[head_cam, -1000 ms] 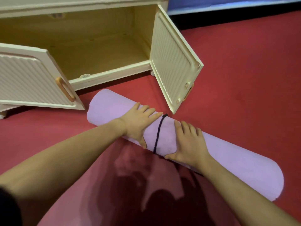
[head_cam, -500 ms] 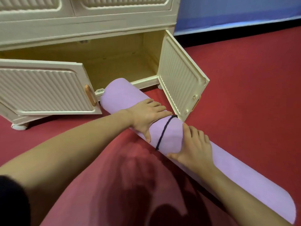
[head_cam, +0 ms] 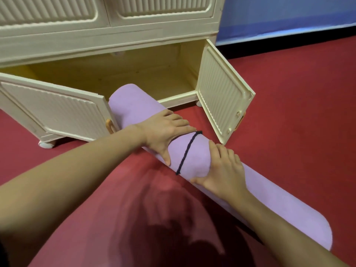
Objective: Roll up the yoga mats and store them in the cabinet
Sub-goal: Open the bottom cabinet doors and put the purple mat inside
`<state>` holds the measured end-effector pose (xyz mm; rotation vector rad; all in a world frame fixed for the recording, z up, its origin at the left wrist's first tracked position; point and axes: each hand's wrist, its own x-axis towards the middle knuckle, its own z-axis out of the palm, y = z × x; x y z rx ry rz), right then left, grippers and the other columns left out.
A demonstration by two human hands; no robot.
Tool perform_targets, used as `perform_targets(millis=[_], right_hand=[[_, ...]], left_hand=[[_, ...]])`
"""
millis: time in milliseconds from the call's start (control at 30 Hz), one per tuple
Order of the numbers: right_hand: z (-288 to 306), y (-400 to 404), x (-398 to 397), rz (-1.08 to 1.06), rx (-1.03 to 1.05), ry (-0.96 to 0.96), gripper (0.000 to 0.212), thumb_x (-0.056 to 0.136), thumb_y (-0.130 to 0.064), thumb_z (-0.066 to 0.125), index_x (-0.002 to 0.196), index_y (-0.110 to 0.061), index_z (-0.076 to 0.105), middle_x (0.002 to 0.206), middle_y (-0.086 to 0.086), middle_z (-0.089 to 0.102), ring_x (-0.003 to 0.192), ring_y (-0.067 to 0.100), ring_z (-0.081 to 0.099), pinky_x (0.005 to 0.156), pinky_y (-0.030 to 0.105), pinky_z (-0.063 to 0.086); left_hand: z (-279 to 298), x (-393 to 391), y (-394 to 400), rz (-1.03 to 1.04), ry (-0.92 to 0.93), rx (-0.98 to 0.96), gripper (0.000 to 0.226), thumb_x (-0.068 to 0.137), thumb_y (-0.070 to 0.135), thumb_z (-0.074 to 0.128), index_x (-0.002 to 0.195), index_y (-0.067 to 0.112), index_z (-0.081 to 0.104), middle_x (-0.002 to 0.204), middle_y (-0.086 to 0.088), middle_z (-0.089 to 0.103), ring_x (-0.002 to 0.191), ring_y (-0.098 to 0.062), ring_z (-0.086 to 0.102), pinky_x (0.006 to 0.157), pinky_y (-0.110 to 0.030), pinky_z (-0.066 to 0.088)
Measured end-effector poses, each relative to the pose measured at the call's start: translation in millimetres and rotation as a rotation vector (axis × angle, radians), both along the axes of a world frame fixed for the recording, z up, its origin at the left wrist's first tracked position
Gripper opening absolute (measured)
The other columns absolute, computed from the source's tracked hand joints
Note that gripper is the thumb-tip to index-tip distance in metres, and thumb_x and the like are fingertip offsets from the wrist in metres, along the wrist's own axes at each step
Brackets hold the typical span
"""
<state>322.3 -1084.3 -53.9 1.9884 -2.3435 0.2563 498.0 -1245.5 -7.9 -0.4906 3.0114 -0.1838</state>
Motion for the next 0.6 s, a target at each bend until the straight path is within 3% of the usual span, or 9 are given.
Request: perform_targets(millis=[100,233,367,500,600], right_hand=[[3.6,7.0,4.6,0.060,0.041,-0.013,0.119,0.043,-0.082,0.051,0.139,-0.012,0.040,0.127,0.005,0.054,0.105,0.029,0.054,0.089,0.040,0.042],[6.3,12.5,6.6,0.069,0.101,-0.032,0.120,0.047,-0.077,0.067,0.144,-0.015,0.032,0.134,0.003,0.049,0.113,0.028,0.049,0.095,0.038,0.037],[0.4,6.0,9.2,0.017,0.095,-0.046,0.119,0.042,-0.072,0.075,0.139,-0.011,0.041,0.121,0.005,0.056,0.100,0.030,0.054,0.086,0.041,0.042],[0.1,-15.6,25.2,-0.012,-0.011,-0.099,0.117,0.028,-0.065,0.081,0.124,-0.004,0.055,0.099,0.010,0.063,0.080,0.033,0.058,0.072,0.042,0.049],[11.2,-42.1,46.7,0.035,0.076,-0.068,0.119,0.047,-0.071,0.075,0.141,-0.011,0.033,0.125,0.006,0.051,0.108,0.029,0.051,0.093,0.043,0.040]], left_hand=[[-2.5,11.7,16.9,0.028,0.014,0.000,0.122,0.044,0.087,0.065,0.144,0.022,0.037,0.135,-0.001,0.052,0.118,-0.028,0.051,0.098,-0.043,0.036],[-0.9,10.9,26.5,0.086,-0.051,0.040,0.123,0.048,0.082,0.070,0.148,0.024,0.029,0.140,0.000,0.046,0.126,-0.027,0.045,0.102,-0.040,0.029],[6.4,-1.0,12.4,0.082,-0.189,0.030,0.124,0.053,0.081,0.068,0.152,0.028,0.014,0.150,0.003,0.034,0.135,-0.024,0.033,0.110,-0.038,0.022],[19.1,8.5,-11.0,0.084,-0.227,0.027,0.124,0.055,0.078,0.070,0.152,0.029,0.011,0.152,0.004,0.029,0.139,-0.021,0.027,0.112,-0.036,0.018],[23.4,32.5,-28.1,0.120,-0.217,0.006,0.124,0.055,0.079,0.069,0.152,0.029,0.011,0.153,0.005,0.027,0.140,-0.021,0.026,0.113,-0.038,0.017]])
